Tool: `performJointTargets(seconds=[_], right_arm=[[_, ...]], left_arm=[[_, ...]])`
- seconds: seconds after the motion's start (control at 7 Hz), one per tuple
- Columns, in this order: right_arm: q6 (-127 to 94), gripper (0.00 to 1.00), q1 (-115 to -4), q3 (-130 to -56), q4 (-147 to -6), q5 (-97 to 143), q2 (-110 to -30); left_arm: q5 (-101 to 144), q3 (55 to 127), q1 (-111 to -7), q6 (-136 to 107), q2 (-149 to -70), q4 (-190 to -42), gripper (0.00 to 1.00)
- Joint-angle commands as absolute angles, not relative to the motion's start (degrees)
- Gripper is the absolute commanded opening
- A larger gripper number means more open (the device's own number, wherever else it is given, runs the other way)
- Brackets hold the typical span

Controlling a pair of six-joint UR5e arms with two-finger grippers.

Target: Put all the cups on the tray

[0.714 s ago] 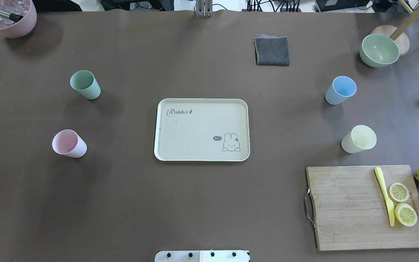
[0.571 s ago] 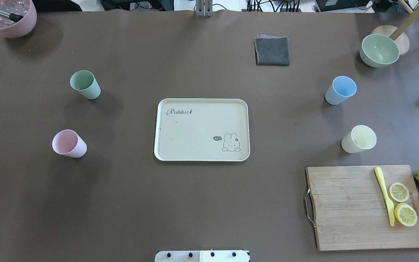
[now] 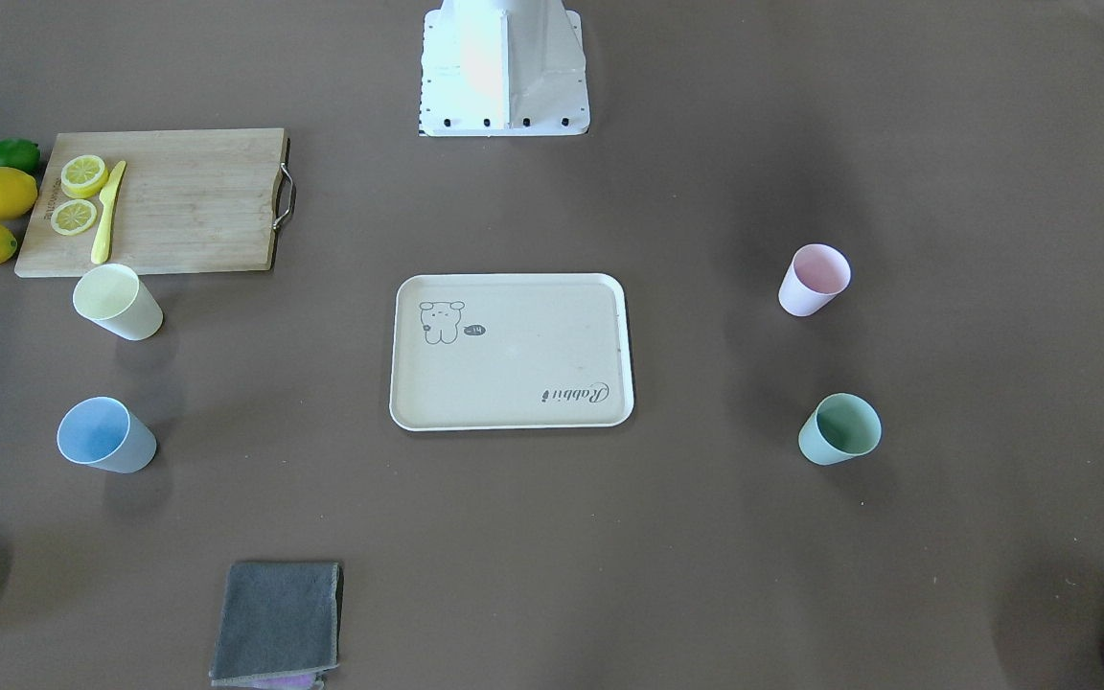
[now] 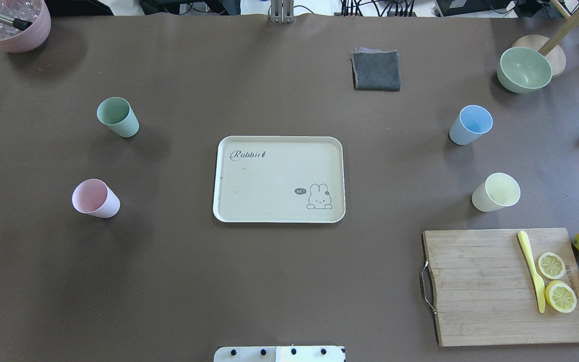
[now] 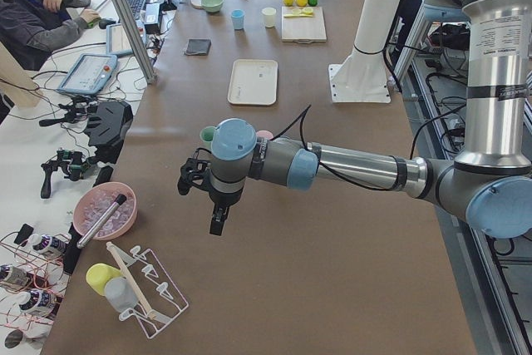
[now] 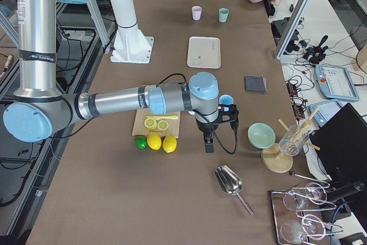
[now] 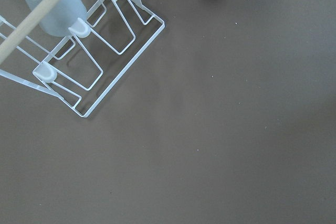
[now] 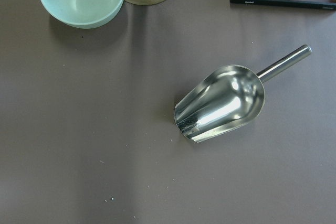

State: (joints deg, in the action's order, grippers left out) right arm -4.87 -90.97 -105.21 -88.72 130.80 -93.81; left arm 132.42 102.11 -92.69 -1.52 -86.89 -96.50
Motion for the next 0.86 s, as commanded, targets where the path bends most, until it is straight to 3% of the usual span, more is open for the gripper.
performJointTargets(seconds=[0.0, 0.29, 0.71], right_arm=[[-5.01, 1.0, -90.97, -105.64, -85.0, 130.87, -93.6], [-5.27, 1.0, -90.36, -105.47, -78.59, 131.13, -91.69], [-12.44, 1.0, -84.5, -104.15, -78.66, 130.96, -90.88]], left_arm=[[132.45, 101.78, -92.64, -1.41, -87.71, -104.88, 0.98], [132.0, 97.23, -92.55, -5.94, -92.44, -111.88, 0.98], [132.63, 96.6, -88.62, -8.24, -92.81, -117.66, 0.98]])
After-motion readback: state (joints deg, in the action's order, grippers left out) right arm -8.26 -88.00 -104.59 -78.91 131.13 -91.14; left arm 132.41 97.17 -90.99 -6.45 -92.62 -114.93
